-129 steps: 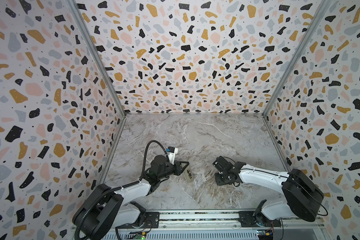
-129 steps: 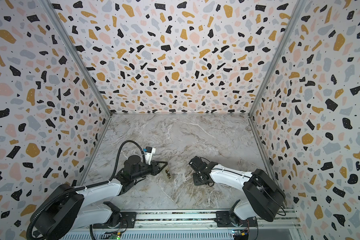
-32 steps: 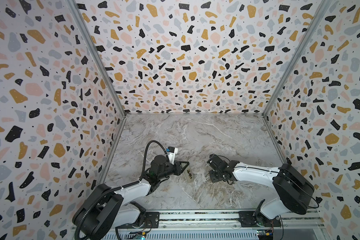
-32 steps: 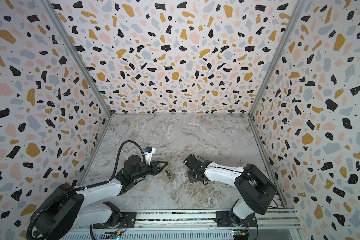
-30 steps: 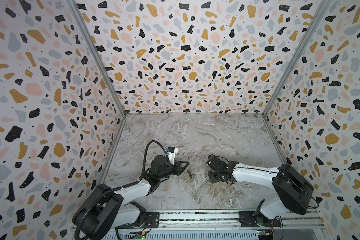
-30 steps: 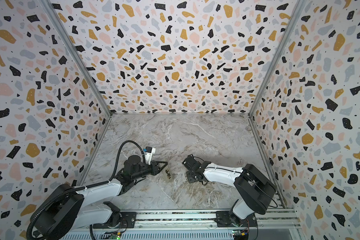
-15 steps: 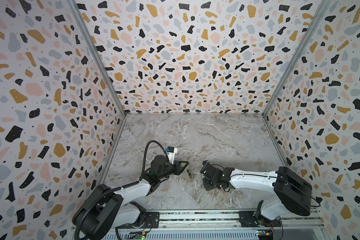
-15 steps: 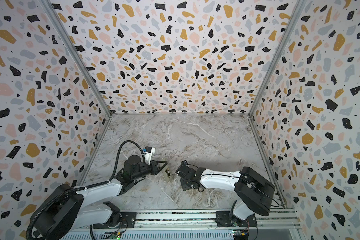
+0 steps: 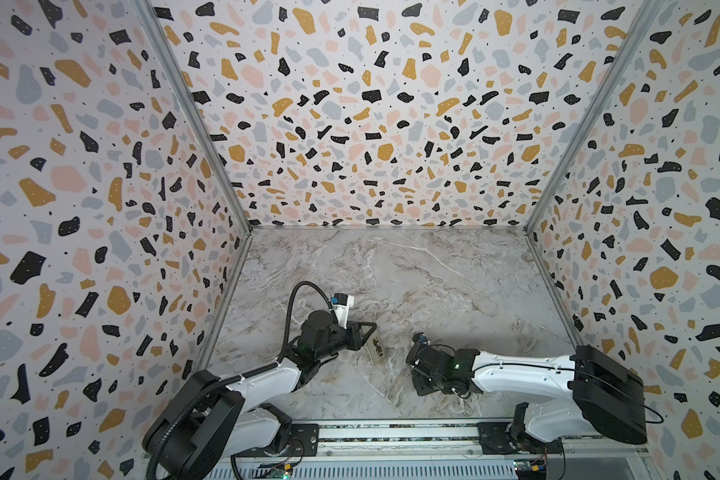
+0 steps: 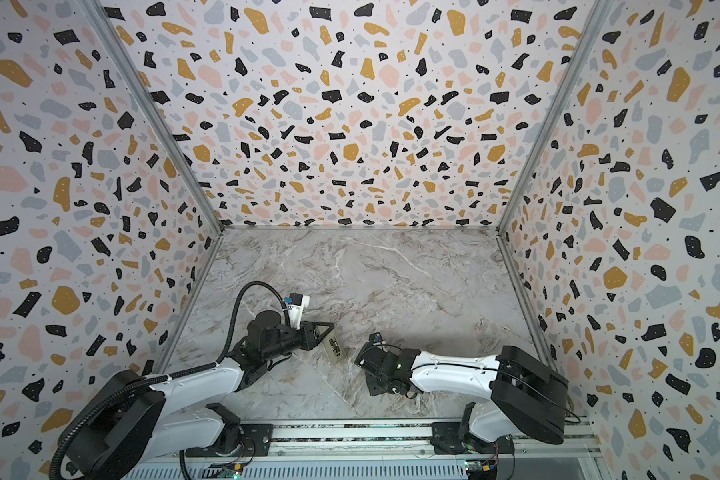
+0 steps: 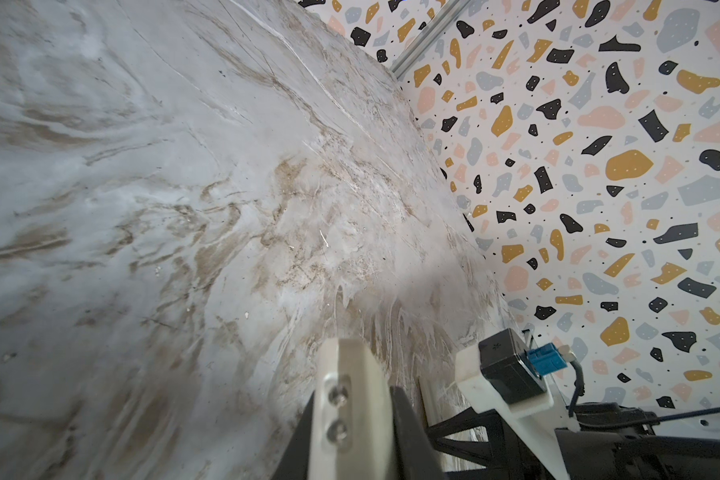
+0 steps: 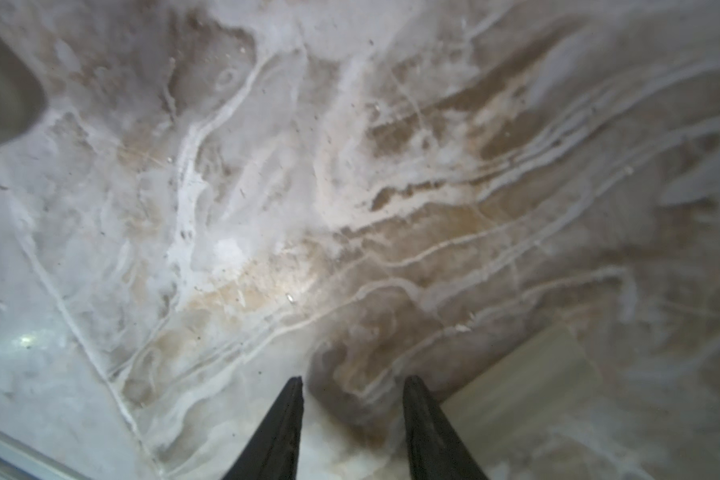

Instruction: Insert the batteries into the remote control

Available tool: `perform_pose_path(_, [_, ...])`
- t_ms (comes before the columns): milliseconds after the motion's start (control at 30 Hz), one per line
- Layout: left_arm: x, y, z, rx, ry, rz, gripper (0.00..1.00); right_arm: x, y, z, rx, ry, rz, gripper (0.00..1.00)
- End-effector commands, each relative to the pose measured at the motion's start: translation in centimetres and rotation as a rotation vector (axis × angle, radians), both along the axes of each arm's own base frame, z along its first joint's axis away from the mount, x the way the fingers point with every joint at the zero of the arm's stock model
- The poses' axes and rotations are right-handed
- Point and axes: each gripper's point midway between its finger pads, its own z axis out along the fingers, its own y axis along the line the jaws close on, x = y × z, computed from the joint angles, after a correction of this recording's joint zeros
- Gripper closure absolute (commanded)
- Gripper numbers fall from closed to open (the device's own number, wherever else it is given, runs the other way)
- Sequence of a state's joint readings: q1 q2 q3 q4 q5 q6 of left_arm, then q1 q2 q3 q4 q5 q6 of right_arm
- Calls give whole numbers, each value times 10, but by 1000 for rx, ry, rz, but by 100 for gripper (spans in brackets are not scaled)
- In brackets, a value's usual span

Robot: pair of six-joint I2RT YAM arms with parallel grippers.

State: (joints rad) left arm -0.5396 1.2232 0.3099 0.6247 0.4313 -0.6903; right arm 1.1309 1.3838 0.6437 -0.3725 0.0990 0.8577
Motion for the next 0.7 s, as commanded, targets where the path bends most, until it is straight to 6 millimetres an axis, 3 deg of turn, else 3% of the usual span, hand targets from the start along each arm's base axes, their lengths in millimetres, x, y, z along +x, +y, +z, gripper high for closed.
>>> perform_pose_path(0, [5, -4, 20, -23, -77, -10, 100, -17, -43, -15, -146, 63, -57, 58])
perform_pose_path(233, [5, -5, 22, -30, -79, -14, 100, -19, -64, -13, -168, 44, -117, 57])
perform_pose_path(667, [4, -6, 22, -32, -80, -23, 100, 1, -53, 22, -209, -71, -107, 52])
